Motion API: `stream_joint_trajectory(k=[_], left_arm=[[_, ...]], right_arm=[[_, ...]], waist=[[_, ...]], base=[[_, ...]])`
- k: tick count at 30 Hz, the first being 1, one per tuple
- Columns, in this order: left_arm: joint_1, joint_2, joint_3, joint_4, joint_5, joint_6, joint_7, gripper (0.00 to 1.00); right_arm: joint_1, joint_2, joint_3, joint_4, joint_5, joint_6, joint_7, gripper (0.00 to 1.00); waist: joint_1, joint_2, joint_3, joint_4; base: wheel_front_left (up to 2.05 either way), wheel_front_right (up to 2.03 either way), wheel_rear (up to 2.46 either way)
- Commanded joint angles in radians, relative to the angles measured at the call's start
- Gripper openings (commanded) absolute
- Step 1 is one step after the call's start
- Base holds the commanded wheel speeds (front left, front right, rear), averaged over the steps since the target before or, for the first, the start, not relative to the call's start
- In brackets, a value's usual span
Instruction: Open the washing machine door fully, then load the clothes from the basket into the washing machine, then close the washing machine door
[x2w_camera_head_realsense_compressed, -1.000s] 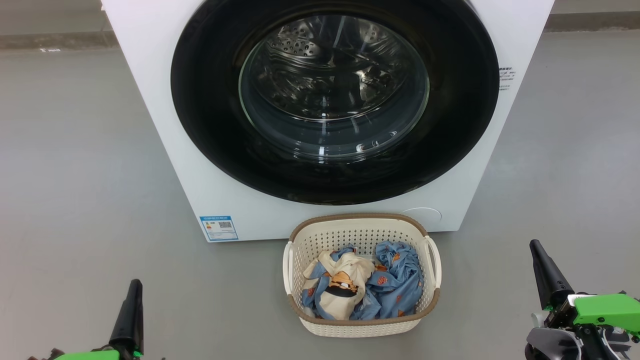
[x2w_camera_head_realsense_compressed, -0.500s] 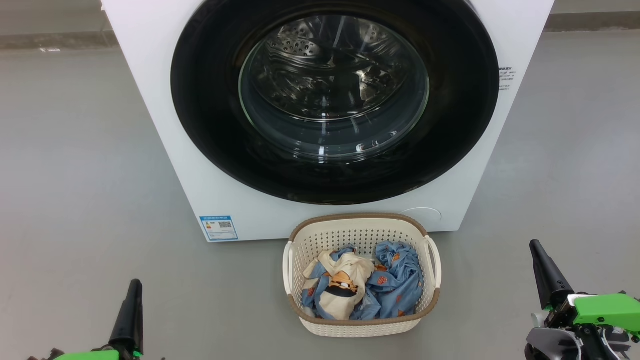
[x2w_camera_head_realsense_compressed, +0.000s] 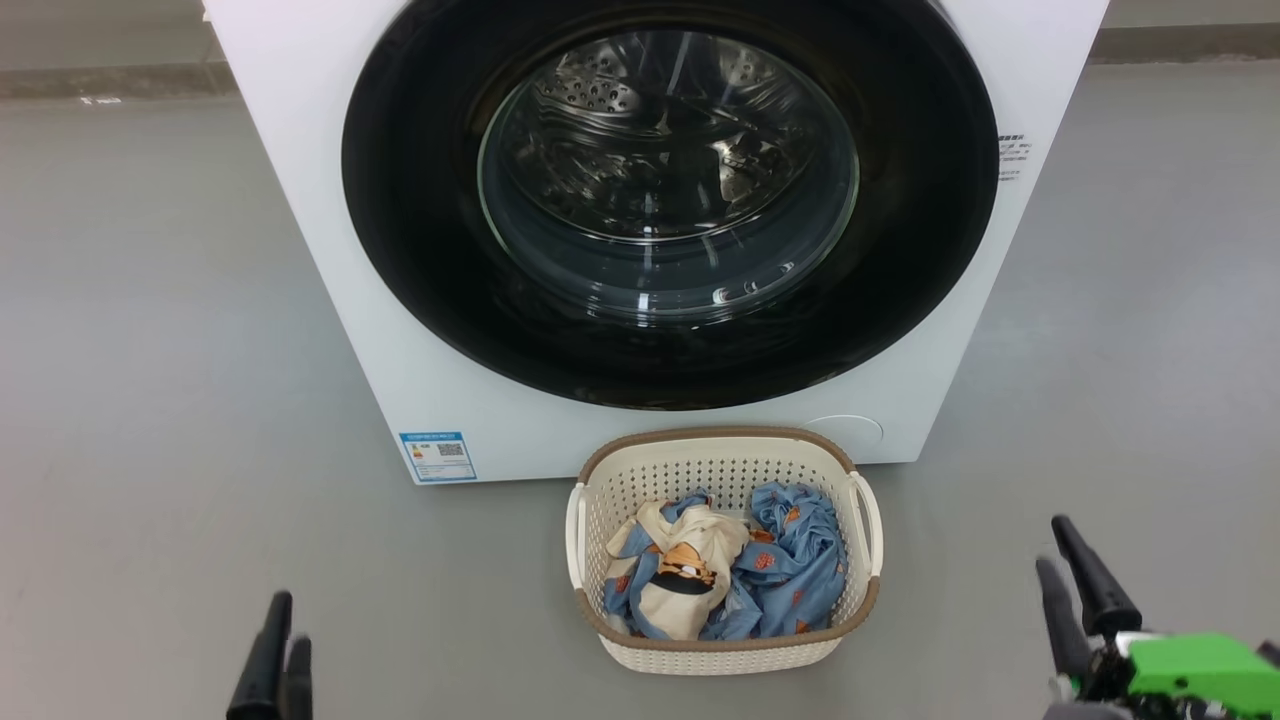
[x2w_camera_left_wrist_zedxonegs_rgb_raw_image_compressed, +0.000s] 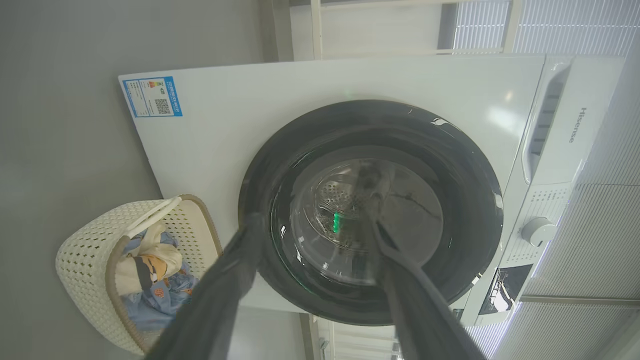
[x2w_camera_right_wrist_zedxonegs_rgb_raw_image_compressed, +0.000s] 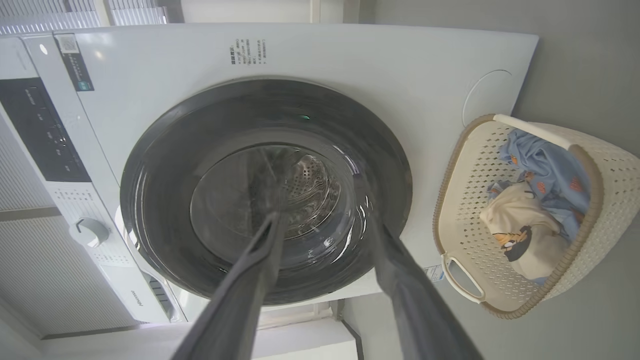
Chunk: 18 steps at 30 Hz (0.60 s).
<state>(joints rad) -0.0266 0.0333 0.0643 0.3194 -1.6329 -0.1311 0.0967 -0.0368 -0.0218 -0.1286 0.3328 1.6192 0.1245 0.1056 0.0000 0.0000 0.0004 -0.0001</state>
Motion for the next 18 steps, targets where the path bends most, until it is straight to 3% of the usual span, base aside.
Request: stream_joint_trajectory(k=[1,7,18], left_arm=[[-0.005,0.001,0.000,-0.008,0.000,0.000,-0.002,1.00],[-0.006,0.002,-0.001,-0.020,0.007,0.000,-0.019,1.00],[-0.006,0.014,-0.011,-0.049,0.053,0.000,-0.051,1.00]], right_arm=[[-0.006,-0.002,0.000,-0.007,0.000,0.000,-0.001,1.00],[-0.009,-0.003,0.006,-0.016,-0.003,0.000,-0.014,1.00],[-0.017,-0.020,0.032,-0.025,-0.056,0.001,-0.052,1.00]], waist=[[0.0000,0.0000,0.001,0.000],[0.0016,0.0000,-0.001,0.001],[0.0000,0.0000,0.002,0.003]], base=[[0.00,0.00,0.00],[0.00,0.00,0.00],[0.00,0.00,0.00]])
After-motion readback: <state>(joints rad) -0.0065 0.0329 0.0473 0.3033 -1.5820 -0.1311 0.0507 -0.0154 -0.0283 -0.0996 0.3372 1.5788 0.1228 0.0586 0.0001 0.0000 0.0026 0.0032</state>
